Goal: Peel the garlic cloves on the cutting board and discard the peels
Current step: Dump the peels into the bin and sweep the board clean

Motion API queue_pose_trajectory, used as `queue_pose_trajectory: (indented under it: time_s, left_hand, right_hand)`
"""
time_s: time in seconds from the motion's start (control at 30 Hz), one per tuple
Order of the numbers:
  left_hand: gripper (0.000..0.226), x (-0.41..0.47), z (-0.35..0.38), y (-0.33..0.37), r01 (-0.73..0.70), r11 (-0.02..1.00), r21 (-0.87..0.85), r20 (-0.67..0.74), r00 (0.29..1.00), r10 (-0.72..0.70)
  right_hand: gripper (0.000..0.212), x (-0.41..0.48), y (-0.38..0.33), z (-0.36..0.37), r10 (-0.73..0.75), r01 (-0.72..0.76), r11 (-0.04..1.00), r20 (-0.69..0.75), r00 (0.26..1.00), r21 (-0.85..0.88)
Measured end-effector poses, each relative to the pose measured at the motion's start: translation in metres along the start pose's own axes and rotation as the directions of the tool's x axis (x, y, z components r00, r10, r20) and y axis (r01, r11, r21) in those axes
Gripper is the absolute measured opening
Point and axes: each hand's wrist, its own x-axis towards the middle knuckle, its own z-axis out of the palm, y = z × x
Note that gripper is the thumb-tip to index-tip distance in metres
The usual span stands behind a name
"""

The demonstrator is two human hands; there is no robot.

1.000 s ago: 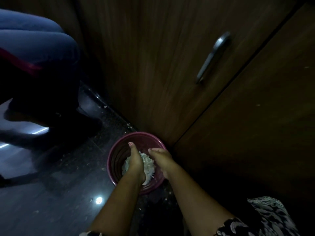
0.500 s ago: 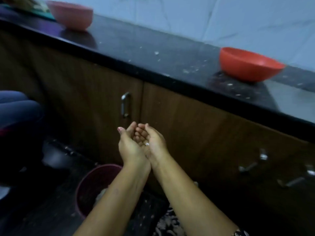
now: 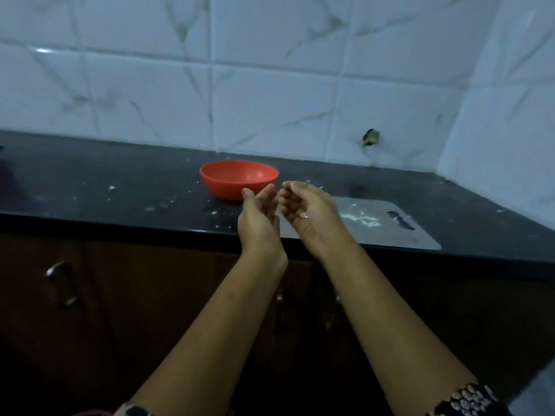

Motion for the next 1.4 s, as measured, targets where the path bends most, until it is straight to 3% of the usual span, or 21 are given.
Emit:
queue_pose_trajectory:
  time_s: [0.07,0.1,0.13,0.17,0.2,0.27,0.33,0.43,0.57,0.67,0.7,0.8,0.83,0.87,0.93,1.03,1.1,1.2,1.4]
  left_hand:
    - [0.049,0.012,0.016,-0.01,0.023,0.987,0.16,0.049,0.998,-0.031]
    - [0.049,0.019,0.02,-0.013,0.031,0.972,0.235,0.069,0.996,-0.049]
    - [0.05,0.027,0.028,-0.017,0.038,0.956,0.29,0.099,0.993,-0.069]
    - [0.05,0.035,0.033,-0.02,0.047,0.942,0.332,0.118,0.989,-0.091]
    - [0.05,0.042,0.038,-0.023,0.053,0.929,0.367,0.123,0.987,-0.105]
    - [0.054,0.056,0.047,-0.029,0.058,0.909,0.412,0.108,0.988,-0.111]
    - [0.057,0.066,0.052,-0.037,0.061,0.903,0.424,0.083,0.991,-0.106]
    - [0.061,0.072,0.052,-0.049,0.069,0.916,0.396,0.092,0.989,-0.114]
    - [0.063,0.078,0.046,-0.058,0.014,0.909,0.417,0.071,0.996,-0.048]
    - [0.065,0.081,0.039,-0.06,-0.032,0.895,0.445,0.083,0.997,-0.006]
    - [0.065,0.082,0.036,-0.059,-0.044,0.895,0.443,0.087,0.996,0.006]
    - [0.065,0.077,0.032,-0.052,-0.069,0.906,0.417,0.081,0.996,0.038]
    - [0.063,0.074,0.032,-0.049,-0.077,0.911,0.404,0.069,0.996,0.054]
    - [0.061,0.069,0.032,-0.045,-0.081,0.921,0.38,0.053,0.996,0.066]
    - [0.058,0.052,0.029,-0.041,-0.02,0.975,0.223,0.03,0.999,0.014]
    - [0.058,0.011,0.016,-0.054,0.209,0.975,-0.074,0.074,0.976,-0.203]
    - [0.056,-0.021,0.01,-0.076,0.356,0.926,-0.126,0.105,0.933,-0.344]
    - [0.063,-0.05,0.011,-0.099,0.497,0.852,-0.163,0.075,0.868,-0.491]
    - [0.08,-0.054,0.027,-0.104,0.631,0.755,-0.178,0.085,0.774,-0.627]
  right_hand:
    - [0.018,0.018,-0.026,-0.045,-0.147,0.123,0.911,-0.03,0.989,-0.393]
    - [0.018,0.028,-0.034,-0.069,-0.215,0.145,0.755,-0.032,0.976,-0.639]
    - [0.023,0.037,-0.043,-0.093,-0.254,0.121,0.53,-0.021,0.967,-0.84]
    - [0.035,0.047,-0.048,-0.114,-0.224,0.061,0.323,-0.013,0.974,-0.945]
    - [0.048,0.055,-0.05,-0.131,-0.15,0.007,0.173,-0.019,0.988,-0.985]
    - [0.066,0.07,-0.048,-0.152,0.008,-0.048,0.011,-0.048,0.999,-0.999]
    - [0.075,0.08,-0.04,-0.157,0.062,-0.056,-0.072,-0.061,0.996,-0.996]
    - [0.078,0.089,-0.028,-0.146,0.013,-0.015,-0.153,-0.018,1.0,-0.988]
    - [0.079,0.087,-0.011,-0.119,0.053,0.102,-0.132,0.095,0.994,-0.986]
    - [0.078,0.08,-0.002,-0.106,0.097,0.164,-0.05,0.158,0.983,-0.985]
    - [0.075,0.078,-0.002,-0.103,0.114,0.168,0.023,0.17,0.979,-0.985]
    - [0.069,0.074,-0.014,-0.099,0.169,0.085,0.479,0.187,0.968,-0.874]
    - [0.069,0.077,-0.02,-0.103,0.146,0.079,0.576,0.197,0.969,-0.814]
    - [0.069,0.082,-0.027,-0.108,0.114,0.084,0.597,0.188,0.976,-0.798]
    - [0.068,0.093,-0.037,-0.12,0.075,0.083,0.503,0.14,0.987,-0.86]
    - [0.069,0.104,-0.034,-0.128,0.148,0.032,0.306,0.081,0.986,-0.952]
    - [0.069,0.105,-0.026,-0.12,0.18,0.069,0.246,0.115,0.977,-0.967]
    - [0.068,0.095,-0.016,-0.11,0.216,0.138,0.276,0.202,0.955,-0.951]
    - [0.059,0.056,-0.019,-0.113,0.199,0.266,0.463,0.391,0.898,-0.846]
